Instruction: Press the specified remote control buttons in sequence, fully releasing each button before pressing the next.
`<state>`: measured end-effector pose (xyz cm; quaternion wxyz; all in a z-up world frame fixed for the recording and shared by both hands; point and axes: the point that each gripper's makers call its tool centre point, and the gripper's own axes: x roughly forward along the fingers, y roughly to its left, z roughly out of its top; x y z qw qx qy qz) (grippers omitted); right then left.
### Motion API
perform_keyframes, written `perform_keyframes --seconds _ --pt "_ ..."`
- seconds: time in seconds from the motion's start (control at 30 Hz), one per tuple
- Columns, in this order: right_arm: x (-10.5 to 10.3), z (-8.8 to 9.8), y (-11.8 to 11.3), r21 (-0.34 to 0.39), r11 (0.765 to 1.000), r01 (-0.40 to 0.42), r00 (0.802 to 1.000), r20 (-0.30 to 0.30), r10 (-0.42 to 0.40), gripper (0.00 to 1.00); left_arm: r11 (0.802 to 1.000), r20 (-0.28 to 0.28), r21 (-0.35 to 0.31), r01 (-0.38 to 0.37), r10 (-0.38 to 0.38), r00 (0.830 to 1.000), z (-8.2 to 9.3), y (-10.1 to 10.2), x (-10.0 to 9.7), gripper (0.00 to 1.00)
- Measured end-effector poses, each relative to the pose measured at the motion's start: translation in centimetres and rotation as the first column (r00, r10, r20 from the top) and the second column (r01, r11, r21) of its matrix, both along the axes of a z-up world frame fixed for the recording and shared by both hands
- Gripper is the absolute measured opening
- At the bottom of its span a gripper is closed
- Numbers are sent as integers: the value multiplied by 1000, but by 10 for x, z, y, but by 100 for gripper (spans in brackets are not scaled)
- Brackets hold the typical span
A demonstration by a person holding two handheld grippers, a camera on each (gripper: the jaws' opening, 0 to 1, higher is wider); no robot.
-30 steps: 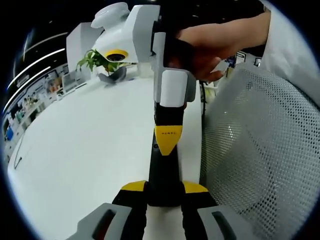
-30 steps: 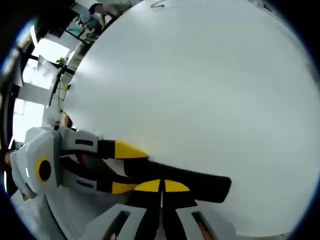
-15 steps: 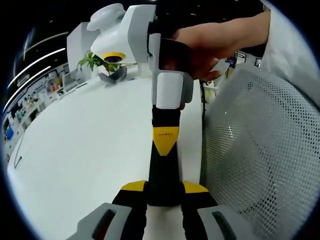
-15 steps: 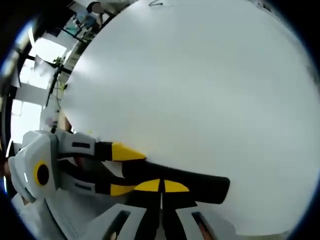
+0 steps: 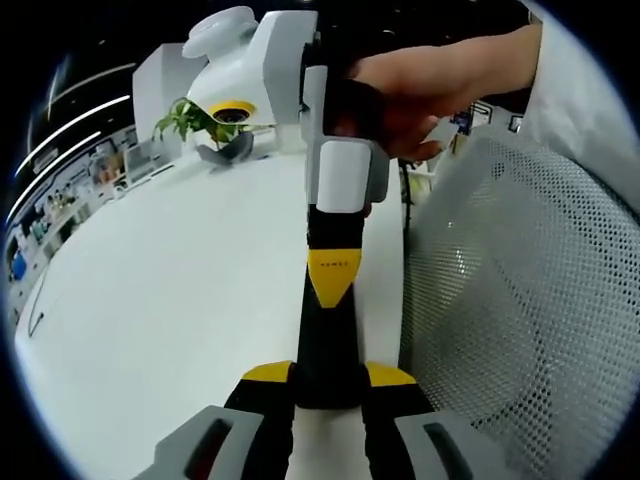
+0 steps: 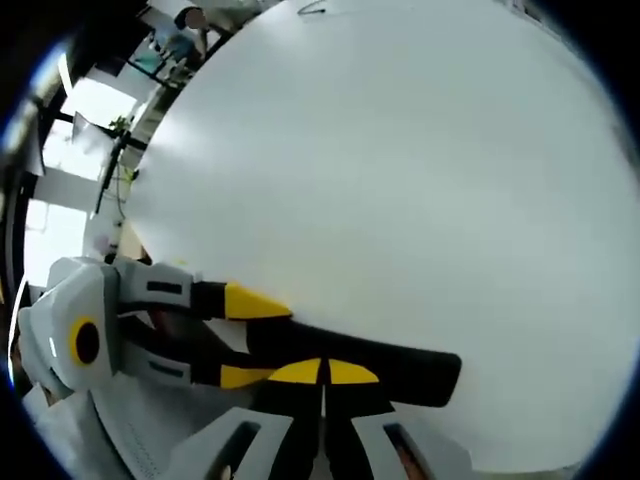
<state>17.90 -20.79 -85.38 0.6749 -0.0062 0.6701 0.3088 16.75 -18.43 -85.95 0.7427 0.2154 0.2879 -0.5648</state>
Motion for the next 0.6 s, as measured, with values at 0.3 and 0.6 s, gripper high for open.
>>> perform_keyframes --seconds 0.3,0.6 --pt "-1 4 10 56 998 3 1000 -5 -3 0 1000 -1 1 0 0 1000 0 0 0 25" --pt "-3 -1 10 53 999 -4 1000 -10 5 0 1000 -1 -2 -4 4 1000 0 0 0 25"
